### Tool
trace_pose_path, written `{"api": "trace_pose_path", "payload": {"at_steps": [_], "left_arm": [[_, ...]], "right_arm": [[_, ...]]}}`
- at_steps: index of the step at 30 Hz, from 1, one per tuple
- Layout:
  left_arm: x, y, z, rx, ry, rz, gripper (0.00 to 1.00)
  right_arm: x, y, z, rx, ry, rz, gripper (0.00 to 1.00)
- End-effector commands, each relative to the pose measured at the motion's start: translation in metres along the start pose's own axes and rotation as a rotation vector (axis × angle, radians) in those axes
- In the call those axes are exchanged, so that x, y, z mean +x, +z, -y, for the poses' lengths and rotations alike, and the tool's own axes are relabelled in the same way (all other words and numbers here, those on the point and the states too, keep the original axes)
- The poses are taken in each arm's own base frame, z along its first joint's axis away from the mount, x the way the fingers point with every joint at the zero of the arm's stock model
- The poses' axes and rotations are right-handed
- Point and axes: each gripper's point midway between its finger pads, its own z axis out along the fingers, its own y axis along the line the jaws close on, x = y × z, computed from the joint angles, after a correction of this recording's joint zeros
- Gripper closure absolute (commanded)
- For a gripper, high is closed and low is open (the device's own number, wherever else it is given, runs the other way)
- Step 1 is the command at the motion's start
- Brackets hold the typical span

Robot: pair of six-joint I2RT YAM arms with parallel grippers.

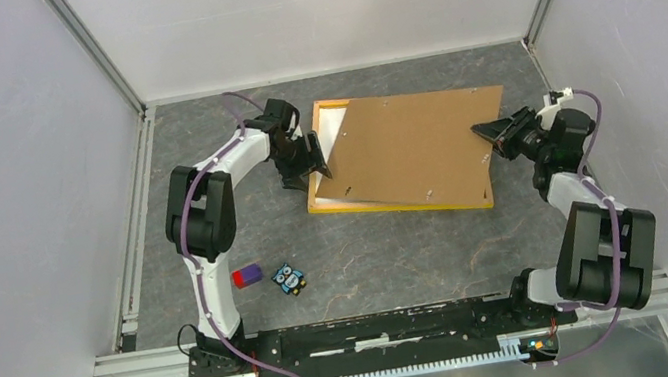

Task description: Put the photo into the frame

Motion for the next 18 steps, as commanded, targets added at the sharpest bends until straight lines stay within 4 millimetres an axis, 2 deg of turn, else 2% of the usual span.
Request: {"api": "trace_pose_path", "payload": {"at_steps": [1,5,8,10,13,18], "left_arm": [[-0.011,-0.016,0.011,0.053,-0.014,0.05,0.2],[-0.015,-0.022,0.009,0.049,-0.015,0.072,0.18],[-0.016,-0.023,0.009,0.049,-0.014,0.078,0.17],[-0.016,-0.022,0.009,0.05,-0.02,0.074,0.17],[-0.017,-0.021,0.009,0.066,-0.028,0.07,0.18],[-0.017,-0.021,0.011,0.086,-0.03,0.071,0.15]], "right_arm": [[-0.022,0.004,-0.019,-0.012,-0.13,0.016,0.82],[-0.017,0.01,-0.016,-0.051,-0.143,-0.112,0.99],[-0.015,0.014,-0.002,-0.021,-0.162,-0.214,1.0],[-0.006,0.015,0.016,0.039,-0.173,-0.333,1.0],[-0.006,0.02,0.021,0.017,-0.197,-0.404,1.0],[-0.011,0.037,0.029,-0.002,-0.169,-0.413,1.0]]}}
